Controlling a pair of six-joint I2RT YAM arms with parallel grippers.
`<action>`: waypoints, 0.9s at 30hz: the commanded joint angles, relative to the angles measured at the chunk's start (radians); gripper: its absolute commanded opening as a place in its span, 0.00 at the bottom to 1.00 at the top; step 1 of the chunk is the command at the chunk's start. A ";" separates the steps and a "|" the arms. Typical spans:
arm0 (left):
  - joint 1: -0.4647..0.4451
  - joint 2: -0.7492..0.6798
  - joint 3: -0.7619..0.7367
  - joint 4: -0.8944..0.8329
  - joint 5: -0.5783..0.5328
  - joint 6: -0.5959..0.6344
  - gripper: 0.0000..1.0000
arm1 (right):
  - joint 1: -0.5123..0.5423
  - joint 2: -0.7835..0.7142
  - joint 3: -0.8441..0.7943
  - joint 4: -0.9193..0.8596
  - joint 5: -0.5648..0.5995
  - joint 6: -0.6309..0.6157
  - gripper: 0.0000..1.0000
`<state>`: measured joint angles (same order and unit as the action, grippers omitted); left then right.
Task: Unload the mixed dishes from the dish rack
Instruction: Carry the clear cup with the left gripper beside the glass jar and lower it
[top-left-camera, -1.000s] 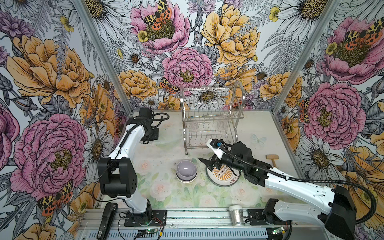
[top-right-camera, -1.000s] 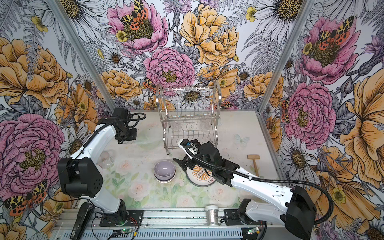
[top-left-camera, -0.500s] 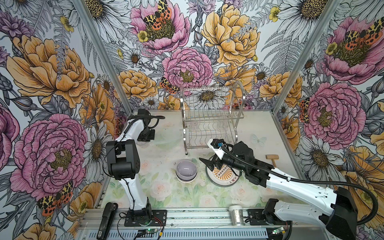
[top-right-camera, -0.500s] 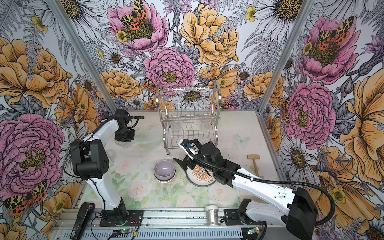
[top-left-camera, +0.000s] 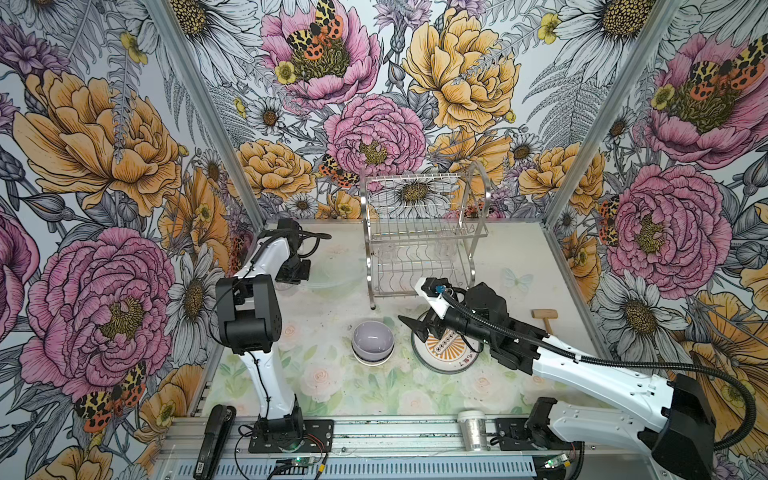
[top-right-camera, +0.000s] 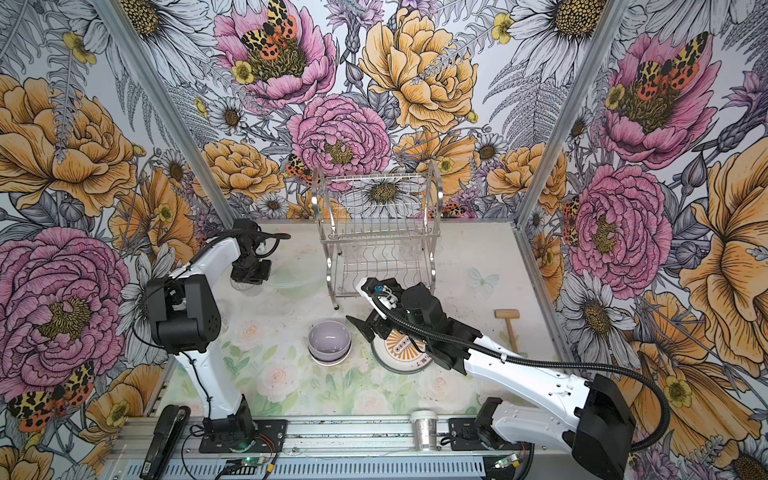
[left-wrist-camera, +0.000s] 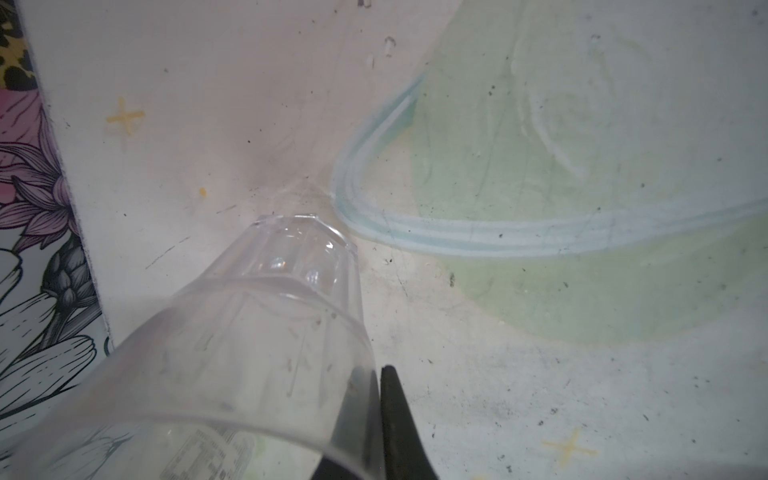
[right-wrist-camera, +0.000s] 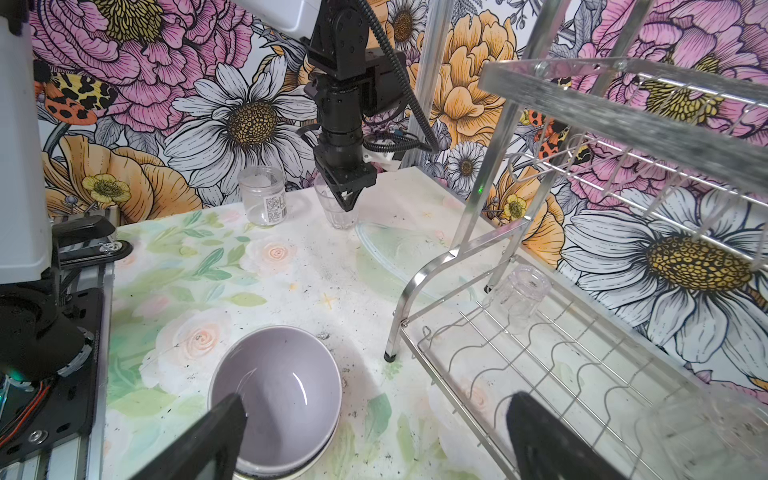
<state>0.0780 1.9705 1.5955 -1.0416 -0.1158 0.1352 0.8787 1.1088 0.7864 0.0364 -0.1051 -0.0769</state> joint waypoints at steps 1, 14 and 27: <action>-0.001 0.018 0.039 0.011 -0.006 0.012 0.00 | 0.005 0.007 0.001 0.007 0.007 -0.002 1.00; -0.001 0.049 0.068 0.011 -0.027 0.029 0.10 | 0.005 0.011 0.007 -0.010 0.018 -0.002 1.00; 0.002 0.047 0.091 0.013 -0.016 0.001 0.47 | 0.005 0.006 0.013 -0.023 0.020 -0.005 1.00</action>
<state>0.0780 2.0232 1.6508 -1.0435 -0.1261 0.1570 0.8787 1.1156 0.7864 0.0154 -0.0978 -0.0765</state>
